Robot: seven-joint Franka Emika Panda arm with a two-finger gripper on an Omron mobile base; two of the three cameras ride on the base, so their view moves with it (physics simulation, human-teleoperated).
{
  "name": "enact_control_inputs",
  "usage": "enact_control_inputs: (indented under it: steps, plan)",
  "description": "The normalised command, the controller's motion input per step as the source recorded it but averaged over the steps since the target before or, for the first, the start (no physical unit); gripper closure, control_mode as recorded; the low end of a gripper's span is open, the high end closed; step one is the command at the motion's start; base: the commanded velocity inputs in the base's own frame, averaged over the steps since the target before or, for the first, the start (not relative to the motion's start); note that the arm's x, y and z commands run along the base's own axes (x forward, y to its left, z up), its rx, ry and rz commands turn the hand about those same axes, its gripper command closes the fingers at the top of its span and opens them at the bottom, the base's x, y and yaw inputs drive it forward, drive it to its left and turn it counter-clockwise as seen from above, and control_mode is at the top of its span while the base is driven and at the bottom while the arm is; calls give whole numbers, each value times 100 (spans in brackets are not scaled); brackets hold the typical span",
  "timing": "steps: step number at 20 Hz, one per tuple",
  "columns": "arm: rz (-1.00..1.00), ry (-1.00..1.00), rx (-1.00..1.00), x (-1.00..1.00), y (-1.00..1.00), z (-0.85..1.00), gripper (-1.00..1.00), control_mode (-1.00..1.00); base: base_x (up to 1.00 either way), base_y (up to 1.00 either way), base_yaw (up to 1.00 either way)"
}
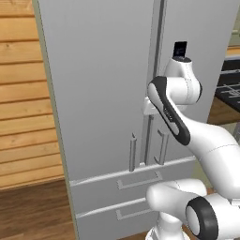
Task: Take the strawberry from the fridge and place it on top of the pancake, located on the dining counter.
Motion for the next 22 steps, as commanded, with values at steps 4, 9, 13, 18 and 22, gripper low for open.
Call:
enact_control_inputs:
  steps: [4,9,13,18,22]
  plan:
    - [0,0,0,0,0,0,-100,100,-62,-1,-4]
    - [0,0,0,0,0,0,-100,100,-67,0,-5]
    - [0,0,0,0,0,0,-100,100,-56,-2,-3]
    - [-3,0,0,1,-22,-23,-100,-100,0,0,0]
    - [0,0,0,41,-30,-47,-100,-100,0,0,0]
